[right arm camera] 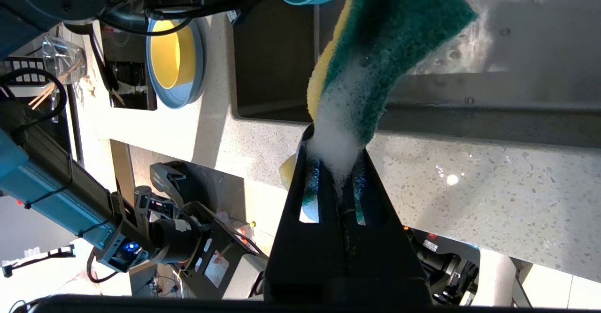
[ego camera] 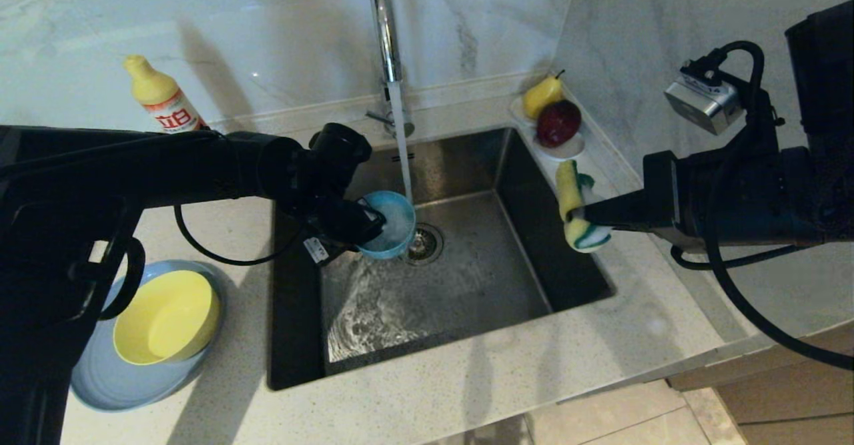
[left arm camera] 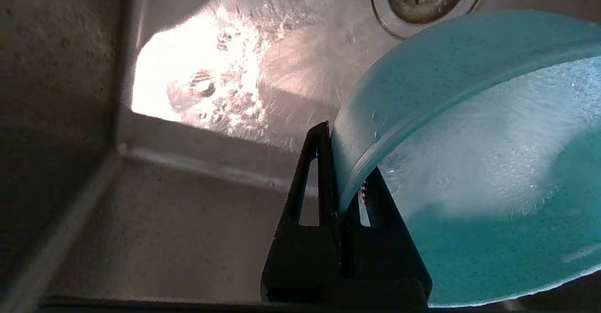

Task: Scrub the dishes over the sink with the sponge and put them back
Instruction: Rinse the bowl

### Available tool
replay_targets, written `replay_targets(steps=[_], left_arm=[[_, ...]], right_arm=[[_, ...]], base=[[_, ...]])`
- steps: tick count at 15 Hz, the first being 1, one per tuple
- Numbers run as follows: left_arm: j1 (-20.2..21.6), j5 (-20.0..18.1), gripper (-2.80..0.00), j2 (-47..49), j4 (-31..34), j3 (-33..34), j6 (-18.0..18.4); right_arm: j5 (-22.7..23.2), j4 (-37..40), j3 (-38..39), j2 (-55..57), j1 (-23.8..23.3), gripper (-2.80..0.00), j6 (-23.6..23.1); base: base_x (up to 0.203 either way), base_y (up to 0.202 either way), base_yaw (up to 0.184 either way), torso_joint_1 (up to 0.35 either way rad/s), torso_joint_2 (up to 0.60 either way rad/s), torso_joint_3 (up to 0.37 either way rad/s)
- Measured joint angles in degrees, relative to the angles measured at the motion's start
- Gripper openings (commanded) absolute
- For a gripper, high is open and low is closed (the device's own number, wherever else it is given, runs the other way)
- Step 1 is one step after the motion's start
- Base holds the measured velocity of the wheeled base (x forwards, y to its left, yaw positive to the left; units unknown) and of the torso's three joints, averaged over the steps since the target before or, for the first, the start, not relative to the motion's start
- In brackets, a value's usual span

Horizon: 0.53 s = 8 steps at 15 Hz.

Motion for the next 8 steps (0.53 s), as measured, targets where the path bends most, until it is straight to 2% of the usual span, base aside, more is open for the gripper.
replay_targets(steps=[3,8], left_arm=[[0.85,-0.62,-2.8,0.0,-1.06,-0.01,-0.79],[2.36,-8.07,-2.8,0.13,-1.88,-0.12,-5.02]], right_arm=[[0.04,0.0,-0.02,0.3,0.05,-2.8,0.0],[0.67,0.0,0.4,0.49,0.1,-2.8,0.06]], base=[[0.0,0.0,0.0,0.0,0.0,0.0],[0.0,0.0,0.0,0.0,0.0,0.0]])
